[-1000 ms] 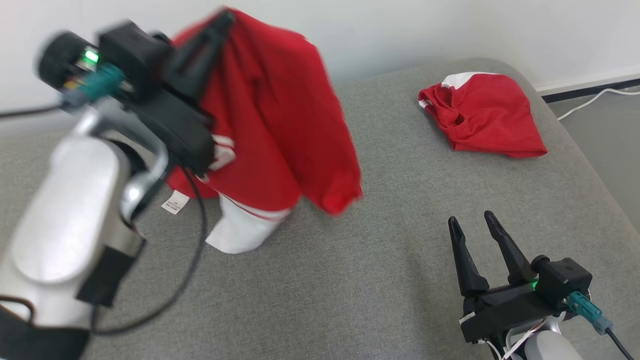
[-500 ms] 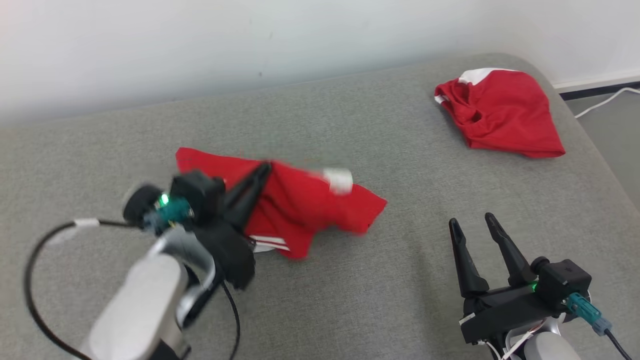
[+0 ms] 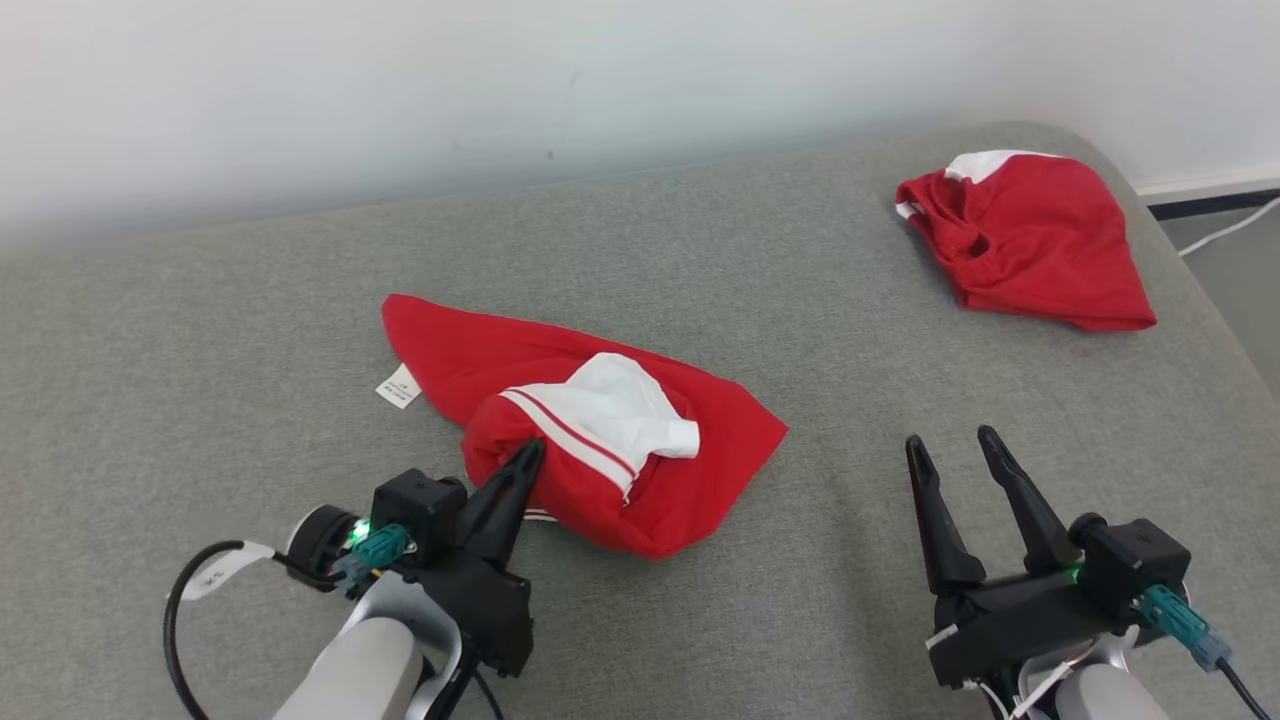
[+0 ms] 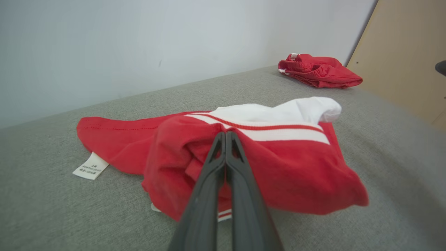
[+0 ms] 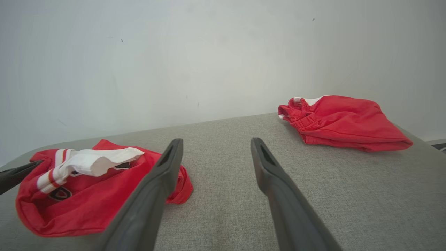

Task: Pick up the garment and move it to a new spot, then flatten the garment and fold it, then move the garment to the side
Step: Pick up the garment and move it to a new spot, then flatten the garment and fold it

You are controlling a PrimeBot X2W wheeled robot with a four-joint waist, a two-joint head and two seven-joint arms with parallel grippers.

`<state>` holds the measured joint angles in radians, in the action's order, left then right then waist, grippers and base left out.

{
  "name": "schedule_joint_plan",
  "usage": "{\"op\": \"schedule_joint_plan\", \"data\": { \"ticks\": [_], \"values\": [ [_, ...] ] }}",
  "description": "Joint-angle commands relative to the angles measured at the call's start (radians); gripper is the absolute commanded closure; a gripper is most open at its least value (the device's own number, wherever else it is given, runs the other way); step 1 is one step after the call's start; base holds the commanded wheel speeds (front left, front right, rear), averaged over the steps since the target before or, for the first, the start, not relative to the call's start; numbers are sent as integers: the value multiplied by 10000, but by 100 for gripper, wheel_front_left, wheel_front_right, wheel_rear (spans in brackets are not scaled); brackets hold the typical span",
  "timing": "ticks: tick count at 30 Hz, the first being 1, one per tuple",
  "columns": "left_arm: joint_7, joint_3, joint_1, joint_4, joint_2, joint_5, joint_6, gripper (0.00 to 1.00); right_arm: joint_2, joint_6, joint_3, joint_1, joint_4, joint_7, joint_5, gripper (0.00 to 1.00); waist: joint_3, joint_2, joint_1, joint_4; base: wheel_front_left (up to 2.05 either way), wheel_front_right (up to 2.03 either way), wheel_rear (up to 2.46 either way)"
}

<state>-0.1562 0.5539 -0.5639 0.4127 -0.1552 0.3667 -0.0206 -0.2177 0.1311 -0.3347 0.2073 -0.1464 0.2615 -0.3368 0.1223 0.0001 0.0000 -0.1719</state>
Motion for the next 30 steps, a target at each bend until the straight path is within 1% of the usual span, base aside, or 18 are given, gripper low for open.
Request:
{"op": "schedule_joint_plan", "data": {
  "ticks": [1, 5, 9, 12, 16, 17, 18, 23, 26, 30],
  "values": [
    [-186, -31, 183, 144, -142, -198, 158, 100, -41, -7, 54, -176, 16, 47, 14, 0, -66, -1, 0, 107, 0, 0, 0],
    [-497, -198, 352, 346, -345, -271, 506, 100, -29, -7, 142, -316, 62, 47, 64, 0, -148, -1, 0, 335, 0, 0, 0],
    [-680, -541, 555, 226, -604, -117, 786, 100, 2, -7, 151, -357, 63, 47, 81, 0, -237, -1, 0, 482, 0, 0, 0],
    [-725, -632, 959, 55, -675, -1, 893, 100, 12, -7, 188, -399, 56, 47, 81, 0, -299, -1, 0, 591, 0, 0, 0],
    [-775, -584, 1451, 12, -572, 172, 939, 100, -13, -7, 204, -557, 18, 47, 54, 0, -391, -1, 0, 753, 0, 0, 0],
    [-784, -546, 1558, 31, -529, 170, 982, 61, -23, -7, 198, -564, 7, 47, 50, 0, -422, -1, 0, 794, 0, 0, 0],
    [-827, -535, 1663, 25, -459, 191, 1019, 0, -40, -7, 190, -570, 6, 47, 44, 0, -454, -1, 0, 835, 0, 0, 0],
    [-1013, -634, 2170, -352, -304, 121, 1294, 0, -43, -8, 155, -695, -21, 47, 87, 0, -656, -1, 0, 1017, 0, 0, 0],
    [-1067, -622, 2485, -823, -327, -109, 1487, 0, -44, -8, 128, -726, -26, 47, 107, 0, -698, -1, 0, 1073, 0, 0, 0],
    [-1092, -162, 2960, -1447, -171, -430, 1458, 0, -77, -8, 134, -734, -58, 47, 118, 0, -767, -1, 0, 1127, 0, 0, 0]
  ]
}}
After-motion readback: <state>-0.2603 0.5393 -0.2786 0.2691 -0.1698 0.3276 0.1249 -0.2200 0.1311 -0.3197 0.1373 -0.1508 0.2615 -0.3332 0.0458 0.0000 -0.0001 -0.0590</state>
